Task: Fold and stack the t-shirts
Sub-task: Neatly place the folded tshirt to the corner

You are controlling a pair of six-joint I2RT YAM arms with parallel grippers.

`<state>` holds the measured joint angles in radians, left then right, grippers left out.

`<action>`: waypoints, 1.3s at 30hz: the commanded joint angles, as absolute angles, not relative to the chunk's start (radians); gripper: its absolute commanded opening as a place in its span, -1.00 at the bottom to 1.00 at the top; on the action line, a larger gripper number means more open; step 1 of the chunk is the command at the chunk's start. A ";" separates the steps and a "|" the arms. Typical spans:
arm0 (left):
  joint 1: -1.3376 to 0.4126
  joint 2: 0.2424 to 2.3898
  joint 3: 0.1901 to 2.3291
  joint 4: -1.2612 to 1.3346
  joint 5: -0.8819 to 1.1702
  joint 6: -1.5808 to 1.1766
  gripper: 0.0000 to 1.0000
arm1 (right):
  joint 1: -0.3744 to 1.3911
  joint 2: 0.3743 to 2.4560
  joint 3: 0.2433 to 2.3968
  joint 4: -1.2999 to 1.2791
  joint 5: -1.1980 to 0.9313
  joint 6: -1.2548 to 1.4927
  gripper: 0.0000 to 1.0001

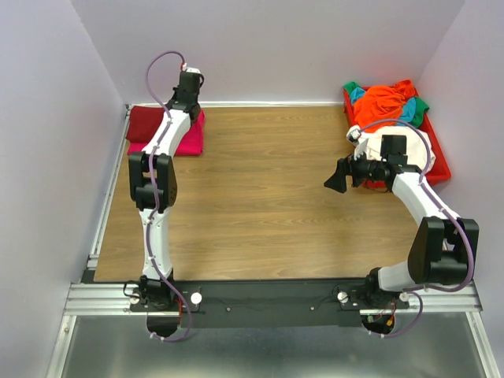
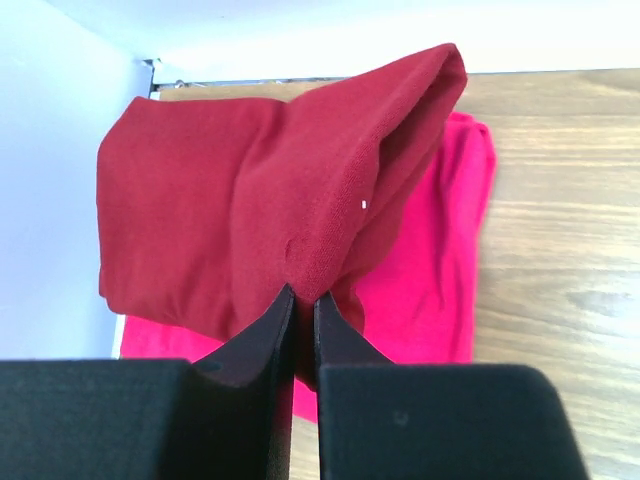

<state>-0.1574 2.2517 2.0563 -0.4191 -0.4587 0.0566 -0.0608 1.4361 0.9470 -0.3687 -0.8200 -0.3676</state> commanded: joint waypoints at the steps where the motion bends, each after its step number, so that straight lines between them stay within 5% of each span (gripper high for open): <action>1: -0.146 2.249 2.033 -0.423 -0.350 0.026 -0.82 | -0.067 1.433 0.968 -0.393 -0.836 -0.377 0.99; 12: -0.141 2.296 2.034 -0.449 -0.109 0.034 -0.82 | -0.067 1.440 0.966 -0.393 -0.831 -0.380 0.99; 15: -0.141 2.333 2.037 -0.489 0.026 0.041 -0.33 | -0.067 1.440 0.966 -0.393 -0.828 -0.380 0.99; 19: -0.129 2.385 2.055 -0.584 0.149 0.061 -0.16 | -0.067 1.440 0.966 -0.393 -0.827 -0.380 0.99; 31: -0.089 2.074 1.960 -0.375 0.158 0.011 -0.05 | -0.067 1.440 0.966 -0.394 -0.825 -0.382 0.99; 36: -0.009 2.052 1.924 -0.267 0.411 -0.104 -0.06 | -0.067 1.445 0.966 -0.394 -0.821 -0.383 0.99; 39: 0.077 2.104 1.910 -0.172 0.636 -0.204 -0.26 | -0.067 1.447 0.966 -0.394 -0.825 -0.385 0.99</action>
